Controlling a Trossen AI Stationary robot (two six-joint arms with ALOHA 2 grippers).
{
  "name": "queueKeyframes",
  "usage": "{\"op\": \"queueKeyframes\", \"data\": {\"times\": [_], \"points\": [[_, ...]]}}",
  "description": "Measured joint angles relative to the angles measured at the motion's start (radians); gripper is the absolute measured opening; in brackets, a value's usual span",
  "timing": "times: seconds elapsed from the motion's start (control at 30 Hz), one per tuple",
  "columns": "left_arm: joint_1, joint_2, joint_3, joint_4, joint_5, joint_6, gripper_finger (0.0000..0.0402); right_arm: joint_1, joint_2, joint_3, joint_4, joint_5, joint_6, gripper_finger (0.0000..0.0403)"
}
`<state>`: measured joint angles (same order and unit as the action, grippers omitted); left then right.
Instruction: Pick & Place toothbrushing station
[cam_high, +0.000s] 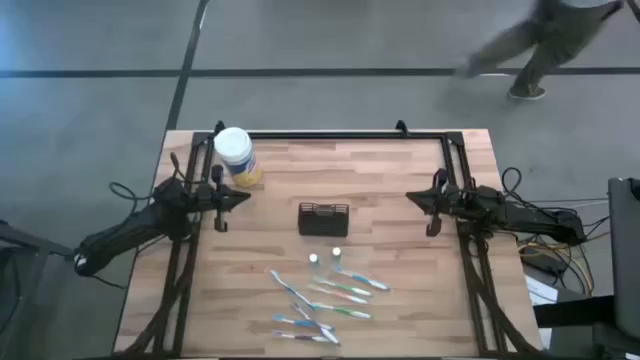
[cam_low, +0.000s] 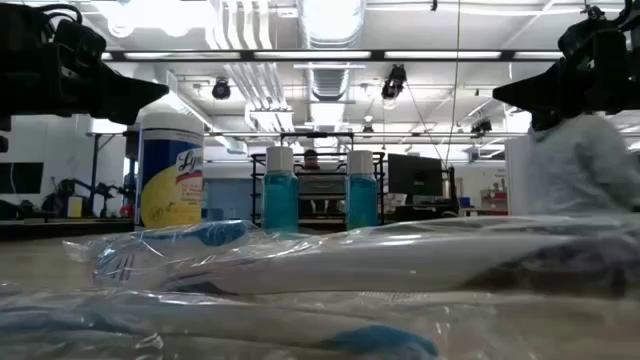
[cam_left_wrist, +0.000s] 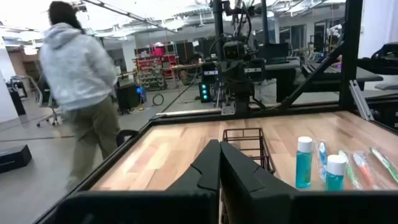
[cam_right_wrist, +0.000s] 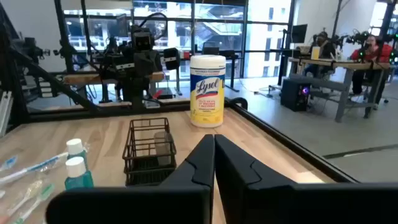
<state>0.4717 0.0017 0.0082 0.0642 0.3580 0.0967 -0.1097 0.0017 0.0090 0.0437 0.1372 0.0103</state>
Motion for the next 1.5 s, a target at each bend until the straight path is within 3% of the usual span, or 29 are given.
{"op": "queueKeyframes", "data": {"times": [1.0, 1.5], "points": [[0.0, 0.0, 0.002, -0.005, 0.0, -0.045, 0.0013, 0.0, 0.002, 0.0, 0.073, -0.003, -0.066, 0.0008], [0.0, 0.0, 0.002, -0.005, 0.0, -0.078, 0.0014, 0.0, 0.088, 0.0, 0.066, -0.003, -0.005, 0.0008]]}}
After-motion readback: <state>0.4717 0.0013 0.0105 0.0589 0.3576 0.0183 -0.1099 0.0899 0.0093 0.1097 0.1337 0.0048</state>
